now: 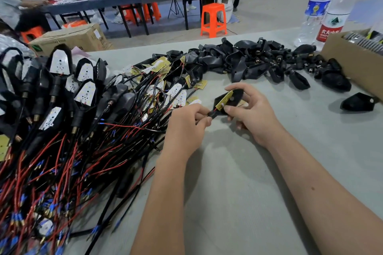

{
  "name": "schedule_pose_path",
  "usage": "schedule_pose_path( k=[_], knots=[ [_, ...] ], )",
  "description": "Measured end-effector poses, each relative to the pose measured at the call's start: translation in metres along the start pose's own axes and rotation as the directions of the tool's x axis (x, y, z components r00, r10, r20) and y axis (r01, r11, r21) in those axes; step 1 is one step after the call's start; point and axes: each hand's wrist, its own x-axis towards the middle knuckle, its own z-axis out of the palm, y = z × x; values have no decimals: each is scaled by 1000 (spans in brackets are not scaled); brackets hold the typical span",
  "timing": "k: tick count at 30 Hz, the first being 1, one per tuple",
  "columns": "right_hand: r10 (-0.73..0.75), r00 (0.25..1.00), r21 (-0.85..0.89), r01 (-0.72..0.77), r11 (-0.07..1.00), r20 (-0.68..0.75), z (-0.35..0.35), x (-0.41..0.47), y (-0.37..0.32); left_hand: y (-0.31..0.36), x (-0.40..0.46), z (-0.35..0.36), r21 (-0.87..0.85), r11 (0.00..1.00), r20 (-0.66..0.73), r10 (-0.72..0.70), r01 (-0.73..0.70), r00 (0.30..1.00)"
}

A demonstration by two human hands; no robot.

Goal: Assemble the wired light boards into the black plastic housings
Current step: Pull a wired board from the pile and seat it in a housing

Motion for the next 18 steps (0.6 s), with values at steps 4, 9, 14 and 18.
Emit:
schedule_pose_path(
  k=[4,9,14,18],
  knots=[
    [-41,997,-214,25,976,-72,4,0,5,1,-2,-3,53,999,-6,0,1,1000],
    [-80,991,-403,31,915,-106,7,2,8,1,-6,-3,169,985,13,-28,26,1000],
    [-141,974,-516,31,856,-176,12,1,7,6,-5,2,214,976,-28,-22,28,999],
    [-176,965,-619,18,785,-195,13,1,8,10,-6,8,271,962,-101,-18,45,995]
  ],
)
